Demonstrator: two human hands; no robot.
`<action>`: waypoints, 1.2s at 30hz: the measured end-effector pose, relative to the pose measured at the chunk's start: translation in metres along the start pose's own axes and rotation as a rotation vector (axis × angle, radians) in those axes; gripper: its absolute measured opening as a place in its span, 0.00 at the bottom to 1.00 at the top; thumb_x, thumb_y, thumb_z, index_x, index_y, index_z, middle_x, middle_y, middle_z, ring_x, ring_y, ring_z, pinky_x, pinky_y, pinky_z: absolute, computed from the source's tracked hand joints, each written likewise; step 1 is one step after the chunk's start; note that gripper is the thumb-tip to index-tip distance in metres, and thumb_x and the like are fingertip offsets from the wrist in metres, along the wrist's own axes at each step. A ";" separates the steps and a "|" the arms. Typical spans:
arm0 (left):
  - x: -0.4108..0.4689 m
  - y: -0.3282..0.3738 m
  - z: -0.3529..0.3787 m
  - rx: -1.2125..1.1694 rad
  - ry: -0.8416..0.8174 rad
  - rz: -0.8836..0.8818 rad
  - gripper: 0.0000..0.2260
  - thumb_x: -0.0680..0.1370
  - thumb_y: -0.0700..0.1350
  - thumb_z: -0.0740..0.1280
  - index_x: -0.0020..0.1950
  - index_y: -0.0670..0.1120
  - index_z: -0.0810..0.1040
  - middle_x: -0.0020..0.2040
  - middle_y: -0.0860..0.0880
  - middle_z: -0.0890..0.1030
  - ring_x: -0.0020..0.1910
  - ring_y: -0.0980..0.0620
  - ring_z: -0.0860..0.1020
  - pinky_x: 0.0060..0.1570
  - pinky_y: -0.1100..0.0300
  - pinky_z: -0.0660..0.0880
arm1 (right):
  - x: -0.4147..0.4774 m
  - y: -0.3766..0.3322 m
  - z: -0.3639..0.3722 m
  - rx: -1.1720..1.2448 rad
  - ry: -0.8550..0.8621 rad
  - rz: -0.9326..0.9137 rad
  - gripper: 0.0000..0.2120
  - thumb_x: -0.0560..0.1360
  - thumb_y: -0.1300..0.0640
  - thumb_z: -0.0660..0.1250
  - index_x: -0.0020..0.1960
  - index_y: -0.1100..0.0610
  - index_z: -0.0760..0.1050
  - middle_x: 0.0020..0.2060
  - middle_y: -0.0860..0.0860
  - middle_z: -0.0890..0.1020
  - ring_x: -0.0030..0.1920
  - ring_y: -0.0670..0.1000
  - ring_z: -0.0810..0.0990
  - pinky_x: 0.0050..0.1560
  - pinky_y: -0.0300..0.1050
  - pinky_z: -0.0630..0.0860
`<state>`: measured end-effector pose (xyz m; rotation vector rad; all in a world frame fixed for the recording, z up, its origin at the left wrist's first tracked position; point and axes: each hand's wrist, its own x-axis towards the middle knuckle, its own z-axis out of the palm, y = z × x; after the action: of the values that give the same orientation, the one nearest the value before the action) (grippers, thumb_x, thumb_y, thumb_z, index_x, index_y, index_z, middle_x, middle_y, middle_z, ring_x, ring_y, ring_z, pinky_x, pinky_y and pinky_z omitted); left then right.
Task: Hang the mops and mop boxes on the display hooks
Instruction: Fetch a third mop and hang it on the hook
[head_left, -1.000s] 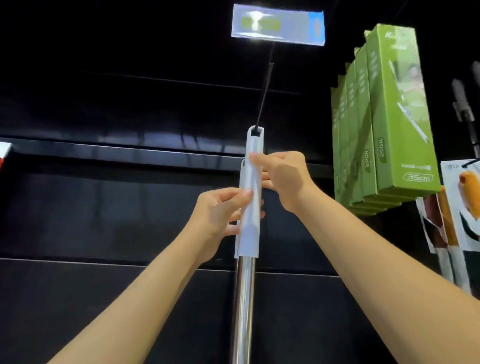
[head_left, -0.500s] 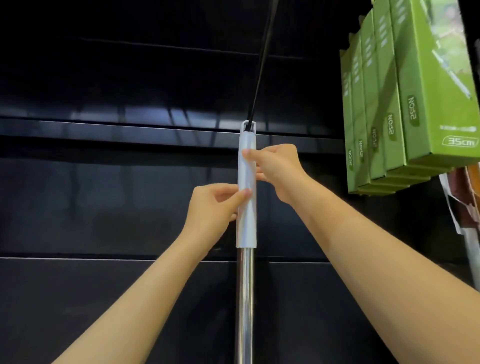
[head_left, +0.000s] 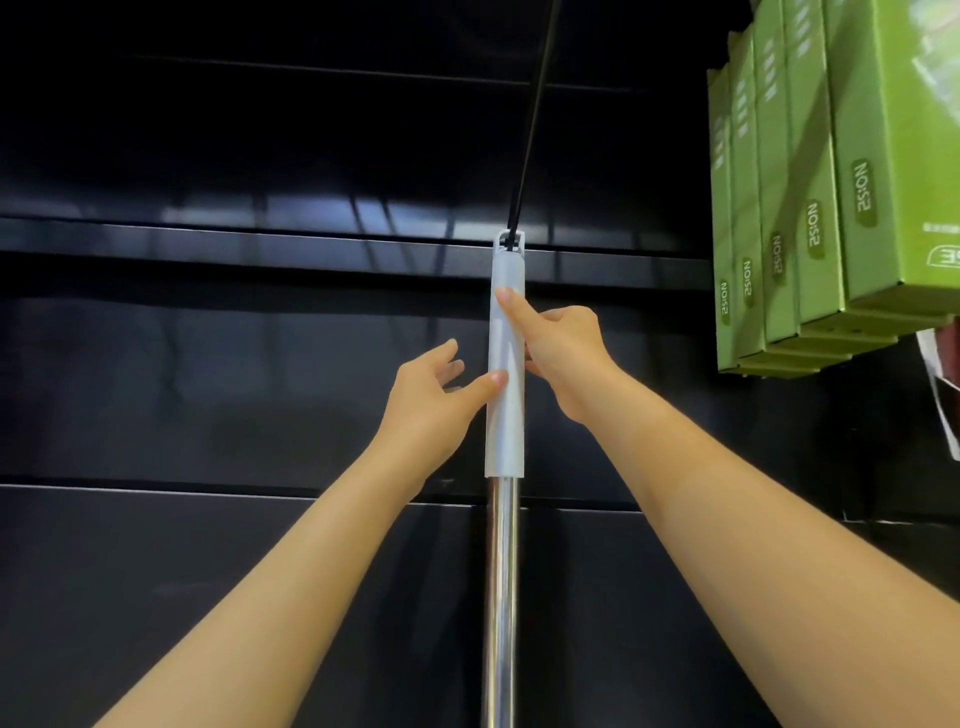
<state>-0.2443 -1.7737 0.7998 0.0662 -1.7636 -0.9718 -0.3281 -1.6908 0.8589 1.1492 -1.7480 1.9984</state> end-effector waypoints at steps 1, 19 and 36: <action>-0.001 0.001 0.001 0.017 -0.004 -0.002 0.33 0.76 0.51 0.69 0.78 0.48 0.60 0.74 0.48 0.69 0.72 0.49 0.68 0.70 0.49 0.65 | 0.001 0.001 -0.001 -0.005 -0.012 0.012 0.24 0.75 0.40 0.68 0.54 0.61 0.75 0.48 0.54 0.80 0.49 0.53 0.80 0.50 0.46 0.78; -0.132 -0.039 0.024 0.915 0.032 -0.113 0.37 0.78 0.66 0.56 0.80 0.50 0.45 0.80 0.42 0.51 0.78 0.42 0.54 0.73 0.48 0.61 | -0.117 0.121 -0.082 -1.090 -0.324 -0.061 0.35 0.76 0.33 0.59 0.69 0.60 0.68 0.66 0.58 0.73 0.67 0.59 0.70 0.63 0.53 0.71; -0.455 -0.125 0.055 1.230 -0.346 -0.618 0.39 0.76 0.68 0.51 0.78 0.43 0.59 0.73 0.33 0.66 0.71 0.34 0.66 0.69 0.43 0.65 | -0.388 0.287 -0.176 -1.042 -0.761 0.261 0.36 0.75 0.32 0.60 0.69 0.61 0.66 0.63 0.58 0.74 0.63 0.59 0.72 0.60 0.52 0.73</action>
<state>-0.1435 -1.6082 0.3660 1.3386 -2.4872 -0.1359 -0.3262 -1.4831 0.3887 1.3283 -2.8322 0.4022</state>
